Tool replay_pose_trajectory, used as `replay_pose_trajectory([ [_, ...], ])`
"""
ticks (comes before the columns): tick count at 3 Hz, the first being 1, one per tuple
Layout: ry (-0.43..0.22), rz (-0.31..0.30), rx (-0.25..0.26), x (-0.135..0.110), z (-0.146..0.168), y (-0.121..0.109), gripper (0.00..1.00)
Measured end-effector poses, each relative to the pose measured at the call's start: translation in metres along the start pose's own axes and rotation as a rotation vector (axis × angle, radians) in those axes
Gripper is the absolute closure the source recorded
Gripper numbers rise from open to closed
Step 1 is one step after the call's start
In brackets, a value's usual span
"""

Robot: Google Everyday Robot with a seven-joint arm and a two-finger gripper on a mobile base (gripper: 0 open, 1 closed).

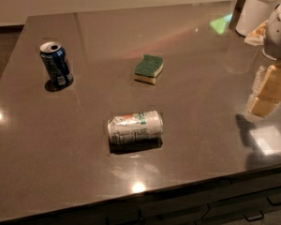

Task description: Place 7up can upright

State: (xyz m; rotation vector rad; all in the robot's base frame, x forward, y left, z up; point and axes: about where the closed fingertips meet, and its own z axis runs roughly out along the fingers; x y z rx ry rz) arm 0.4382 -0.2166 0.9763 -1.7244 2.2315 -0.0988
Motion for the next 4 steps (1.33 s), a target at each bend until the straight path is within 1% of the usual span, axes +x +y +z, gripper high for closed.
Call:
replay_pose_trajectory([
  [1, 0.0, -0.001, 0.0, 0.0, 0.0, 0.0, 0.0],
  [2, 0.002, -0.048, -0.006, -0.017, 0.004, 0.0, 0.0],
  [3, -0.003, -0.133, -0.018, -0.049, 0.017, 0.004, 0.0],
  [4, 0.006, -0.219, -0.031, -0.08, 0.033, 0.014, 0.0],
])
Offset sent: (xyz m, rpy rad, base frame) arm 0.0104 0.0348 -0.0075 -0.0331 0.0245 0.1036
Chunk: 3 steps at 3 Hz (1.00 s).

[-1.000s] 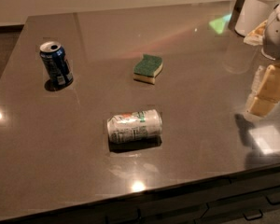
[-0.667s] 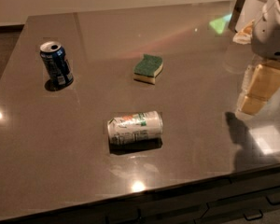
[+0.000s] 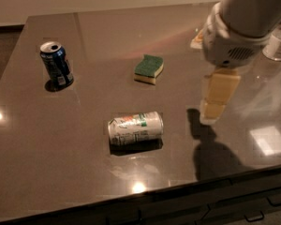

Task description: Place 7up can upright

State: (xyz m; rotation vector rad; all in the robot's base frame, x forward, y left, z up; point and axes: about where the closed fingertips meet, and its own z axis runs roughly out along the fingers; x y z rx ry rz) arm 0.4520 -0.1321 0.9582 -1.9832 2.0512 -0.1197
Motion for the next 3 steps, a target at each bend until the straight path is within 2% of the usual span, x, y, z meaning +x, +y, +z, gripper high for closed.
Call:
replay_pose_trajectory([
  [1, 0.023, -0.087, -0.018, -0.03, 0.022, 0.012, 0.0],
  [2, 0.044, -0.136, -0.034, -0.053, 0.044, 0.025, 0.0],
  [3, 0.061, -0.153, -0.051, -0.071, 0.066, 0.036, 0.0],
])
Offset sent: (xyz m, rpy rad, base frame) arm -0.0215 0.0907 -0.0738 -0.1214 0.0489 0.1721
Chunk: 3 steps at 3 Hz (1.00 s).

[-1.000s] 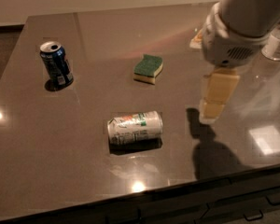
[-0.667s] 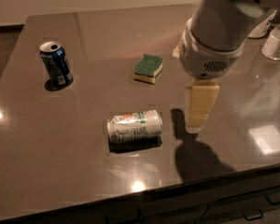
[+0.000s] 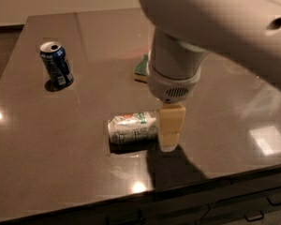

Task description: Place 7up can upright

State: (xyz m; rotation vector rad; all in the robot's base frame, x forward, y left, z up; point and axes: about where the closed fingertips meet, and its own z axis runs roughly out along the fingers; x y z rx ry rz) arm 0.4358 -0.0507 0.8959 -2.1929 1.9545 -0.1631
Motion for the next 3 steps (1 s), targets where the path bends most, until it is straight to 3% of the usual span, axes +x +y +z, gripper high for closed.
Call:
replay_pose_trajectory([
  [3, 0.023, -0.052, -0.119, -0.049, 0.029, 0.026, 0.0],
])
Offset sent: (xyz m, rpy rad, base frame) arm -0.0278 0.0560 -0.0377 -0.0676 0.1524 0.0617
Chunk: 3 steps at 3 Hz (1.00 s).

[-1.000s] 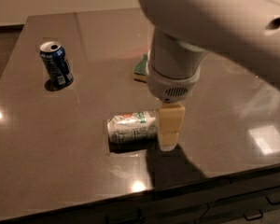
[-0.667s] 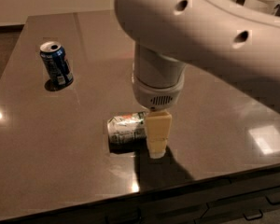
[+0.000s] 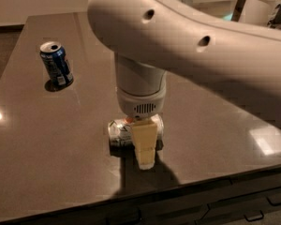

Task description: Place 7up can upright

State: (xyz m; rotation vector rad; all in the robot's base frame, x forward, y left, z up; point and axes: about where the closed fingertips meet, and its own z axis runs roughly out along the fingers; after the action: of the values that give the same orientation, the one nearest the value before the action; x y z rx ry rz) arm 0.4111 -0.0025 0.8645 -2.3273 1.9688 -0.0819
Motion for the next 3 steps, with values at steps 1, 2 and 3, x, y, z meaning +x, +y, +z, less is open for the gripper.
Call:
replay_pose_trajectory([
  [1, -0.01, -0.004, -0.015, -0.0069, 0.0051, 0.0046, 0.0],
  [2, -0.015, -0.006, -0.021, -0.0118, 0.0105, 0.0029, 0.18],
  [3, -0.02, -0.01, -0.031, -0.0159, 0.0118, -0.0034, 0.41],
])
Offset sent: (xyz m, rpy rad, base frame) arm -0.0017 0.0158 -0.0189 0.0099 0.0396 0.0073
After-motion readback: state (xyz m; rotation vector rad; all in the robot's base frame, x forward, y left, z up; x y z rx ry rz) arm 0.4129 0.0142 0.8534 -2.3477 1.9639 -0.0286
